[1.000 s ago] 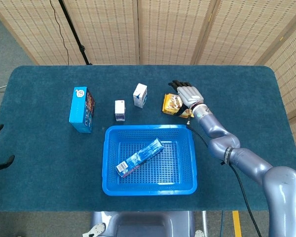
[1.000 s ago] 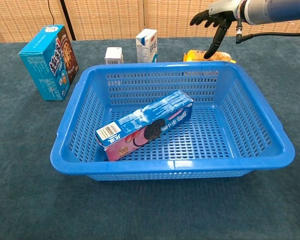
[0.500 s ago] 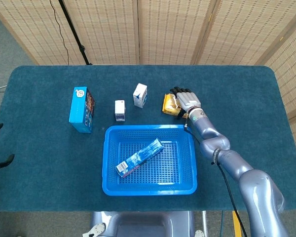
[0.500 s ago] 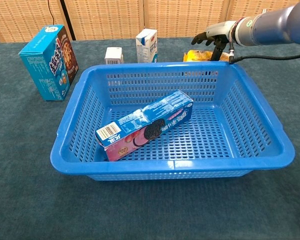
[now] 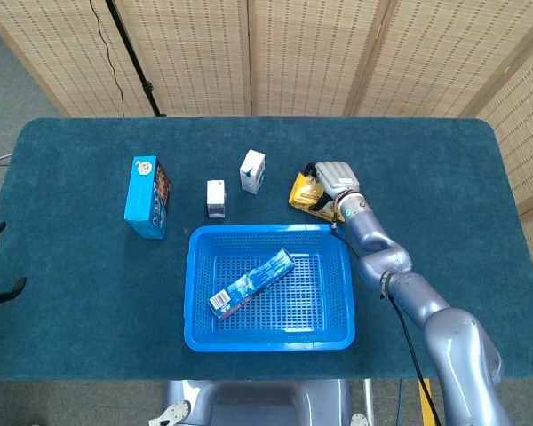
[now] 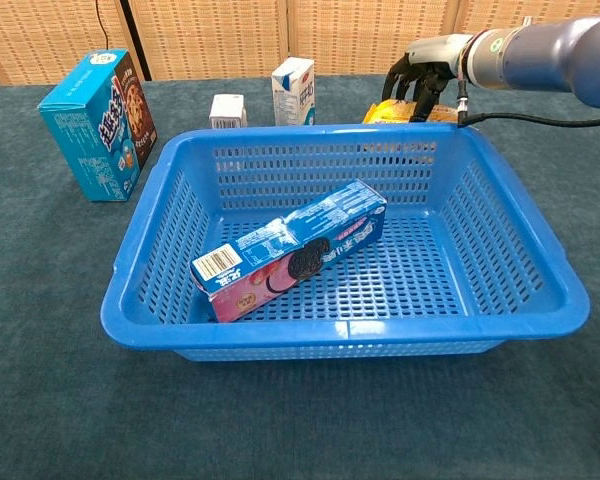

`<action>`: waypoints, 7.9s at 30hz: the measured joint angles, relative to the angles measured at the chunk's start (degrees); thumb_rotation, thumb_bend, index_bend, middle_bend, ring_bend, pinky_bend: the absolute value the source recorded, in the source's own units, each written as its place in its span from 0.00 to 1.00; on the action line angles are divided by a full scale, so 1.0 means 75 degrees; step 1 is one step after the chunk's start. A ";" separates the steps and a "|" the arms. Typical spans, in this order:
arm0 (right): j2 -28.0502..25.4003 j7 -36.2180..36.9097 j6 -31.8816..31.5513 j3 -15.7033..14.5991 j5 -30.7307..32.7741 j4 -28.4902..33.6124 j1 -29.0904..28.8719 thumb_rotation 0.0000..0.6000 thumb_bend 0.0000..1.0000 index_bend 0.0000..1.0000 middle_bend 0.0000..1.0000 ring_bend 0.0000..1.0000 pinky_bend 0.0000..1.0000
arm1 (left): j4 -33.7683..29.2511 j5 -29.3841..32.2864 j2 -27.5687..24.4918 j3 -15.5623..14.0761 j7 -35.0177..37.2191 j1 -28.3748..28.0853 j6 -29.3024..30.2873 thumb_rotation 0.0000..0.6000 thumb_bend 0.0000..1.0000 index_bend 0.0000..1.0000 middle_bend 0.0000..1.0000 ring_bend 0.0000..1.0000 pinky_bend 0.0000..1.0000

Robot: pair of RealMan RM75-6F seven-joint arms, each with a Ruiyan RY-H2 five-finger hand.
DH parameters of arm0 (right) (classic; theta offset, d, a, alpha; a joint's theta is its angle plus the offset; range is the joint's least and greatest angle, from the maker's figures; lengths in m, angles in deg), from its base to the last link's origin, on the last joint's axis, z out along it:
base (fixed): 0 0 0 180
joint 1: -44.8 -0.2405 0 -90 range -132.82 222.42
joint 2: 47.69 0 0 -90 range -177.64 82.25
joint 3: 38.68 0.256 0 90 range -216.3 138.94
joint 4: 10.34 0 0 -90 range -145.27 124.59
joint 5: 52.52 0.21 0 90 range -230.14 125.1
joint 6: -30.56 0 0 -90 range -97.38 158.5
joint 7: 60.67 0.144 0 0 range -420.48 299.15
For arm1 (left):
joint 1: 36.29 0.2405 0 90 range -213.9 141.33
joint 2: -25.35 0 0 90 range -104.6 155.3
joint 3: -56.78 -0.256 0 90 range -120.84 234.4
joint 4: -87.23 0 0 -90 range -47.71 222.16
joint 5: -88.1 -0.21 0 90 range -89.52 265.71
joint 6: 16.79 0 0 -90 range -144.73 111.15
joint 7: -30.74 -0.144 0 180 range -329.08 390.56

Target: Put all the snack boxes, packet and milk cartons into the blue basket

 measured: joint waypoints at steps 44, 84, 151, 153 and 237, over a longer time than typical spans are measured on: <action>-0.4050 -0.3005 -0.3870 -0.0938 -0.2571 0.8691 0.2167 1.00 0.62 0.50 0.57 0.53 0.52 | -0.0062 -0.0481 -0.0067 -0.0189 0.0238 0.0187 0.0303 1.00 0.24 0.00 0.00 0.00 0.00; -0.4683 -0.1995 -0.4405 -0.2093 -0.4098 0.9792 0.2410 1.00 0.00 0.00 0.00 0.00 0.10 | 0.0043 -0.0628 -0.0041 -0.0295 0.0266 0.0088 0.0041 1.00 0.24 0.00 0.00 0.00 0.00; -0.4800 -0.0148 -0.8462 -0.1088 -0.2131 0.7051 0.6701 1.00 0.00 0.00 0.00 0.00 0.01 | 1.1121 -0.5983 0.3178 -0.2701 0.2607 -0.5478 -0.0370 0.56 0.19 0.00 0.00 0.00 0.00; -0.4801 -0.0183 -0.8432 -0.1060 -0.2106 0.7053 0.6712 1.00 0.00 0.00 0.00 0.00 0.01 | 1.1113 -0.5986 0.3267 -0.2785 0.2545 -0.5584 -0.0479 0.57 0.19 0.00 0.00 0.00 0.00; -0.5076 0.0323 -0.8272 -0.0810 -0.2417 0.7354 0.6971 1.00 0.00 0.00 0.00 0.00 0.00 | 0.5011 -0.5449 0.4368 -0.1329 0.1163 -0.7061 0.1210 0.99 0.45 0.61 0.46 0.40 0.48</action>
